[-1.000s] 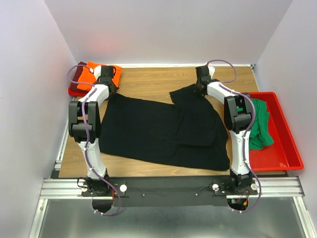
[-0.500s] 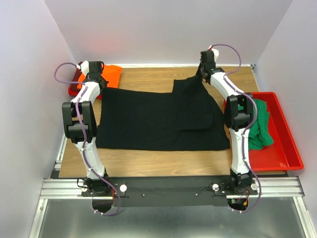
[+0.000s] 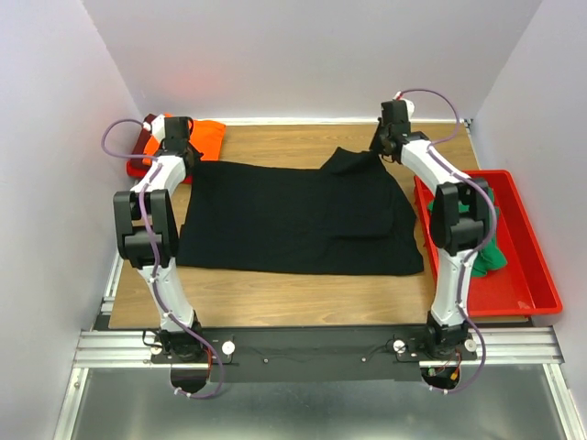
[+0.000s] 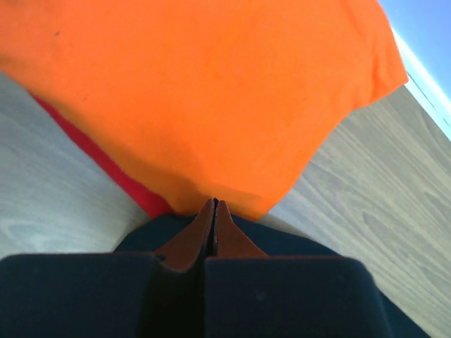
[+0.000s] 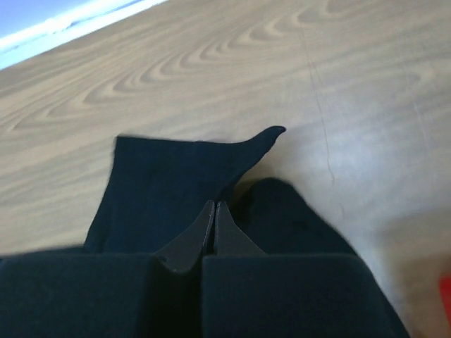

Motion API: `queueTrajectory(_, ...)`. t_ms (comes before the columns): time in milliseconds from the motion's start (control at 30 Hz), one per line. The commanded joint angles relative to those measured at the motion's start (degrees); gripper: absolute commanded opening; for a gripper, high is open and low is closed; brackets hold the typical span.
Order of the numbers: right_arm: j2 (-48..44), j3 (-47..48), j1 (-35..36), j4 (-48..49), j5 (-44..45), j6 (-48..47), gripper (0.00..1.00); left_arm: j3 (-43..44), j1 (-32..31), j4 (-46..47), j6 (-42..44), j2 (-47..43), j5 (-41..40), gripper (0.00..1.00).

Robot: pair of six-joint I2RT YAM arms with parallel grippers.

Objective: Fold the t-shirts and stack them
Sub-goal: Fold the tshirt

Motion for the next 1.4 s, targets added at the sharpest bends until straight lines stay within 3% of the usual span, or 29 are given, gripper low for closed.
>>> queueTrajectory(0, -8.61, -8.39, -0.3, -0.15, -1.8, 2.77, 0.0, -2.91, 0.8, 1.11, -0.2, -5.27, 1.2, 0.0)
queueTrajectory(800, -45.97, -44.62, -0.12, -0.85, -9.96, 9.28, 0.0, -16.36, 4.31, 0.76, -1.26, -15.21, 4.98, 0.0)
queueTrajectory(1367, -54.24, -50.88, -0.04, -5.16, -12.34, 10.07, 0.01, -26.12, 8.01, 1.37, -0.91, -20.39, 7.09, 0.0)
